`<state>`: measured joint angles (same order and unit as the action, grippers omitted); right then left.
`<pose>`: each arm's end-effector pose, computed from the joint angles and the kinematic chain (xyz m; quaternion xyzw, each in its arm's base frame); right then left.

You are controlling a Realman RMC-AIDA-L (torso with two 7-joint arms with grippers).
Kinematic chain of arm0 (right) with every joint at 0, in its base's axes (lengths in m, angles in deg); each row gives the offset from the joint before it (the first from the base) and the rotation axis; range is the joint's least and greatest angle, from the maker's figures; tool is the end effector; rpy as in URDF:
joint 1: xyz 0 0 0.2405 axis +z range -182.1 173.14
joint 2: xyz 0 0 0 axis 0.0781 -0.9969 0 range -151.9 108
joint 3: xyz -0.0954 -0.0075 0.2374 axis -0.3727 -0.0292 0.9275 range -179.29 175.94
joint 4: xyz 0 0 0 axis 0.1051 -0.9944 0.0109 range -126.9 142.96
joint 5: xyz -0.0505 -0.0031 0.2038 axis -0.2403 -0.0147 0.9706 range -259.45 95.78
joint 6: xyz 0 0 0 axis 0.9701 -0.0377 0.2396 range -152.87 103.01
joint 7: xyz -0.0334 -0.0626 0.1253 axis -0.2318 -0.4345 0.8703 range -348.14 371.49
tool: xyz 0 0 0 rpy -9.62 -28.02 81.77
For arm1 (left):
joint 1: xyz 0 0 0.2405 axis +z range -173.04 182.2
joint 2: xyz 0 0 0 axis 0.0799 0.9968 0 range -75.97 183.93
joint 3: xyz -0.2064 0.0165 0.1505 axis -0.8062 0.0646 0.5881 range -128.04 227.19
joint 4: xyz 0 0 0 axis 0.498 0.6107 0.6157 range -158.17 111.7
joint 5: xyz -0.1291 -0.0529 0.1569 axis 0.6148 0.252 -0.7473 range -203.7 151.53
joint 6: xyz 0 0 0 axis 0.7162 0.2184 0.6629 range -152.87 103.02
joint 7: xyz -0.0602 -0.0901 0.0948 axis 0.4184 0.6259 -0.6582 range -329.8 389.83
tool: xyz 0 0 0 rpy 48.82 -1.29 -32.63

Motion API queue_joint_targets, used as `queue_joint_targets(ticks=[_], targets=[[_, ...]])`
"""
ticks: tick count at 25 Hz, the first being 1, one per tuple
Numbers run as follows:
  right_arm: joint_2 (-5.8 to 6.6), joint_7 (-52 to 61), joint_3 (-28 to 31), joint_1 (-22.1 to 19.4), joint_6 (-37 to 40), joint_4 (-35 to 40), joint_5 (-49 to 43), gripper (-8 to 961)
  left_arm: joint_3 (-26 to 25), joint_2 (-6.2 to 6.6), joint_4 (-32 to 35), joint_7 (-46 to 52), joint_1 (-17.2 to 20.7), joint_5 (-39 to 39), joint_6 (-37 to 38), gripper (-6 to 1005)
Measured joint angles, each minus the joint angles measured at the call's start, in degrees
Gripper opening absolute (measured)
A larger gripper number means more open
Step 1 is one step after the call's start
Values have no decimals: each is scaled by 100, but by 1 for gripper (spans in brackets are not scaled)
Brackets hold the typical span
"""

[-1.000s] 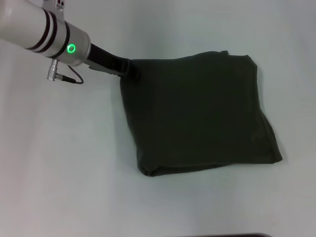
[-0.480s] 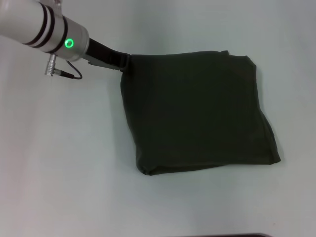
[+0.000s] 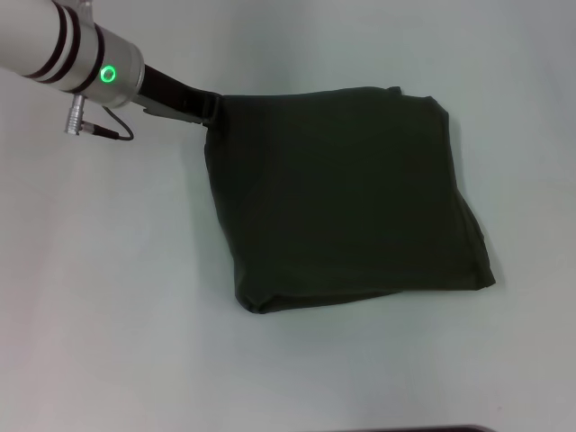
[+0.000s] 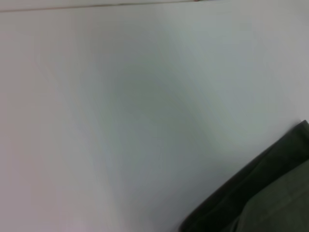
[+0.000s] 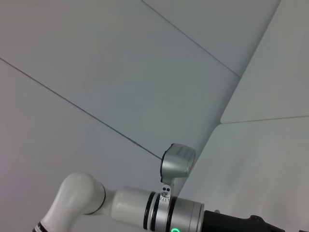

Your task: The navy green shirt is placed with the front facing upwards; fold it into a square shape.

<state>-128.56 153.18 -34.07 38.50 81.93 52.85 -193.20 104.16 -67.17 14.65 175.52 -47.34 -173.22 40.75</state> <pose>0.1840 0.3803 0.1244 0.8181 -0.4981 -0.2858 0.0320 -0.1963 0.4209 -0.0477 -0.8496 -0.4932 0.0256 0.1849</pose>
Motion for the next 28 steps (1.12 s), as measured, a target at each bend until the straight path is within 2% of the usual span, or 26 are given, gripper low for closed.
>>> queue_joint_targets(ticks=[8, 12, 17, 19, 21, 24, 28], targets=[[4, -333, -6, -6, 6, -240, 3, 306, -48, 18, 19, 6, 85, -47, -33, 135], [71, -669, -137, 56, 39, -670, -7, 305, -130, 28, 94, 5, 138, 1, 20, 151], [108, -888, -210, 62, 8, -760, 14, 307, -220, -9, 703, 0, 474, -33, 203, 171], [107, -976, -179, 63, 3, -758, 32, 308, -280, -4, 1044, 0, 678, -18, 300, 251], [79, -1245, -123, 56, -9, -767, 91, 345, -498, 17, 1372, -18, 854, 50, 476, 330], [-65, -1762, -110, 1, 3, -812, 264, 399, -1061, 73, 1679, -242, 1043, 350, 958, 432], [-209, -2243, -210, -8, 18, -883, 272, 472, -1315, 236, 1728, -427, 1137, 760, 1526, 521]])
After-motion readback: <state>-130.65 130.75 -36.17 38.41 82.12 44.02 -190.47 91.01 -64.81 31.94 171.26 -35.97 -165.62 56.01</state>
